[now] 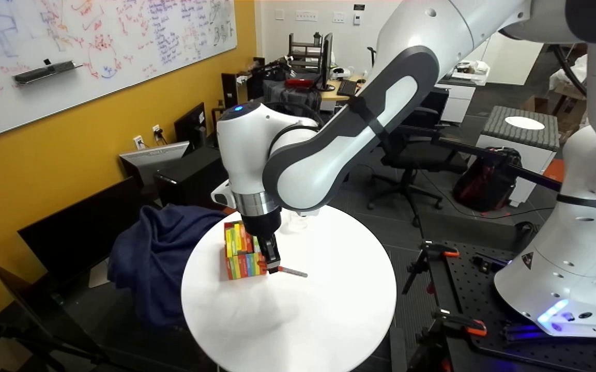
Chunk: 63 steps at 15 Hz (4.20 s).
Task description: Remove the marker from the cup and place it on the table and move the cup to the left
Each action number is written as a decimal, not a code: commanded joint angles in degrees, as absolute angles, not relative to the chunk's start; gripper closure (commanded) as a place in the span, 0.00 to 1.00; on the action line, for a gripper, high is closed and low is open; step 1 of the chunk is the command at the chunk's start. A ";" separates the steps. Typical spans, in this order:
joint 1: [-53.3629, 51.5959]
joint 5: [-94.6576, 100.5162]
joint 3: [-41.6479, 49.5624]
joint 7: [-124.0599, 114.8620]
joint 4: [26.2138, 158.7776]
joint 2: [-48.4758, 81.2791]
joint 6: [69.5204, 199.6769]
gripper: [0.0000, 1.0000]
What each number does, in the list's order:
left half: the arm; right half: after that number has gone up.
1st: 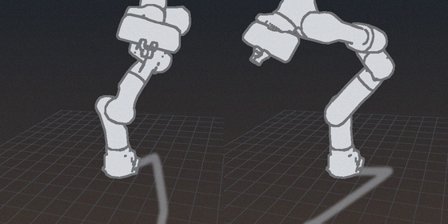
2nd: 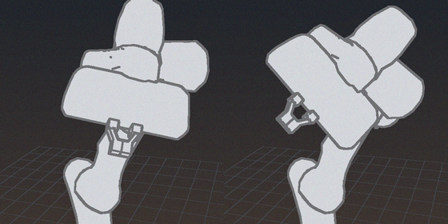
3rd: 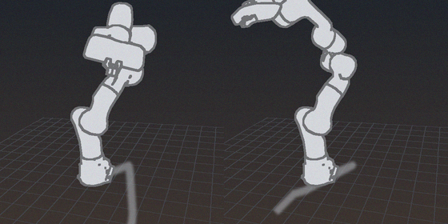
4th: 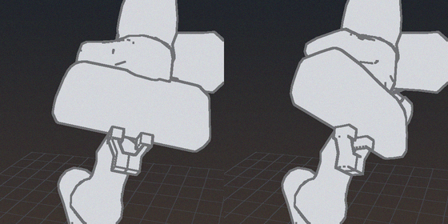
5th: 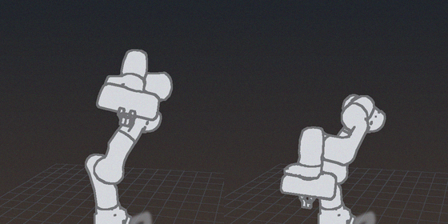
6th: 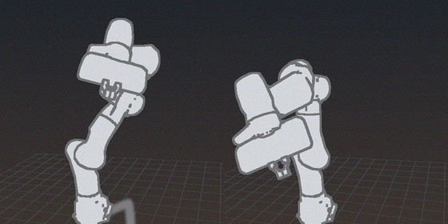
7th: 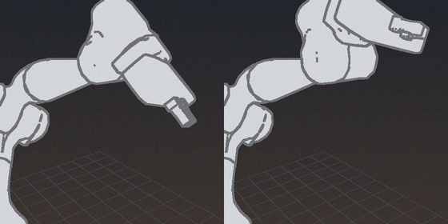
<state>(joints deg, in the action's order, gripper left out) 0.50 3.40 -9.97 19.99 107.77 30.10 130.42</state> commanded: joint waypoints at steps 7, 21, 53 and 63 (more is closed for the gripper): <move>-2.78 4.36 -7.96 19.13 97.63 36.80 119.08 0.57; -2.81 3.60 -5.67 11.18 101.00 31.86 123.49 0.00; 12.21 0.68 3.35 21.67 128.59 16.60 150.53 0.00; 16.30 -1.05 0.29 34.43 126.07 21.80 152.45 0.00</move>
<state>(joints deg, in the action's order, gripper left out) 14.70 0.24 1.91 30.47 127.20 20.13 150.38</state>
